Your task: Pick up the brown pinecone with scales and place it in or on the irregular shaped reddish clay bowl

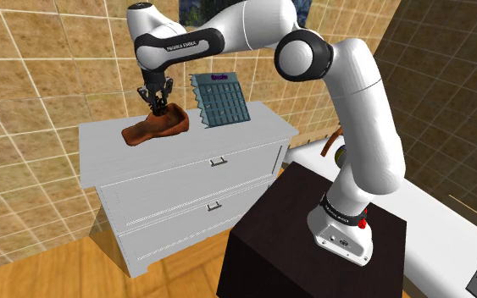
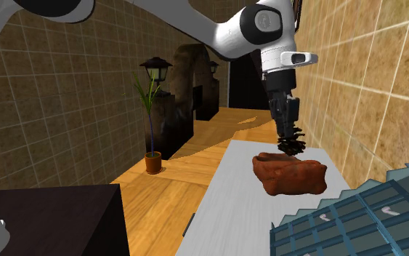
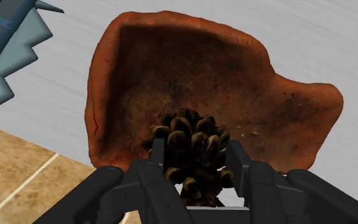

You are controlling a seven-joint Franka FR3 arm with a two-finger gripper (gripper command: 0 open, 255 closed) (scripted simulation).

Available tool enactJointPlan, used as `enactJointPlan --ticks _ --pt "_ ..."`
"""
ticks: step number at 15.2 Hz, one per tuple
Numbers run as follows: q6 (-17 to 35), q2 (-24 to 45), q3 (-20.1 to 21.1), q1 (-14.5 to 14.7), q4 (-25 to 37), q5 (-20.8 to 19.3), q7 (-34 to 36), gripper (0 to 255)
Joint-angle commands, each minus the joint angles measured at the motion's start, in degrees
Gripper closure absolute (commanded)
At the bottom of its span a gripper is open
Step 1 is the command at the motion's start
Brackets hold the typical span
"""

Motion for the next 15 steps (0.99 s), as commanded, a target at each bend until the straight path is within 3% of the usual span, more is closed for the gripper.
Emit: enactJointPlan --ticks 1,7,8,13,15 --pt "0.4 0.0 0.0 0.0 -0.4 0.0 0.1 255" --pt "0.4 0.0 0.0 0.0 -0.4 0.0 0.1 255" --pt "0.4 0.0 0.0 0.0 -0.4 0.0 0.1 0" --pt "0.4 0.0 0.0 0.0 -0.4 0.0 0.1 0" --pt "-2.6 -1.3 0.2 0.4 1.3 0.2 -0.1 0"
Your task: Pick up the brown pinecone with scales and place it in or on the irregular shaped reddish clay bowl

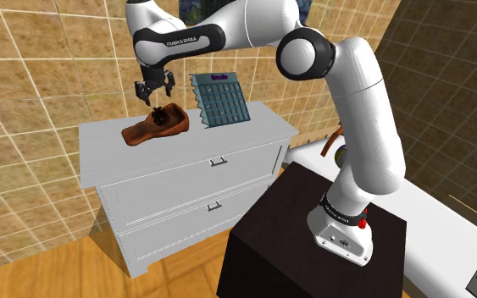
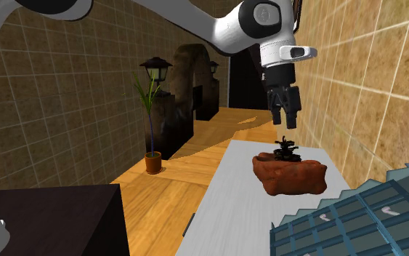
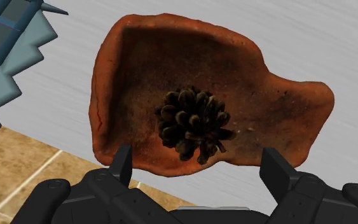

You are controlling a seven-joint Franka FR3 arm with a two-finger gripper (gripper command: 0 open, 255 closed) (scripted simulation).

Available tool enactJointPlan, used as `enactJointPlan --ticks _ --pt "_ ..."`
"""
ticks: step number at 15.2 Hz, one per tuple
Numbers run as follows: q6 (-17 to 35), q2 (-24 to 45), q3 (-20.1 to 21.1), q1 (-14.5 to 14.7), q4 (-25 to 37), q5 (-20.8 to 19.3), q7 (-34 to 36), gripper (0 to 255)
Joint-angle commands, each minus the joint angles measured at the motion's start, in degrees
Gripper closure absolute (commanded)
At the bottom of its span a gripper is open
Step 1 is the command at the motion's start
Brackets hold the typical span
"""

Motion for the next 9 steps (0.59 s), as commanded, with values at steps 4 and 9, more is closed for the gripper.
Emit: enactJointPlan --ticks 4,9 --pt "-4.0 -1.2 0.3 0.6 2.8 0.3 -0.4 0" --pt "-4.0 -1.2 0.3 0.6 2.8 0.3 -0.4 0"
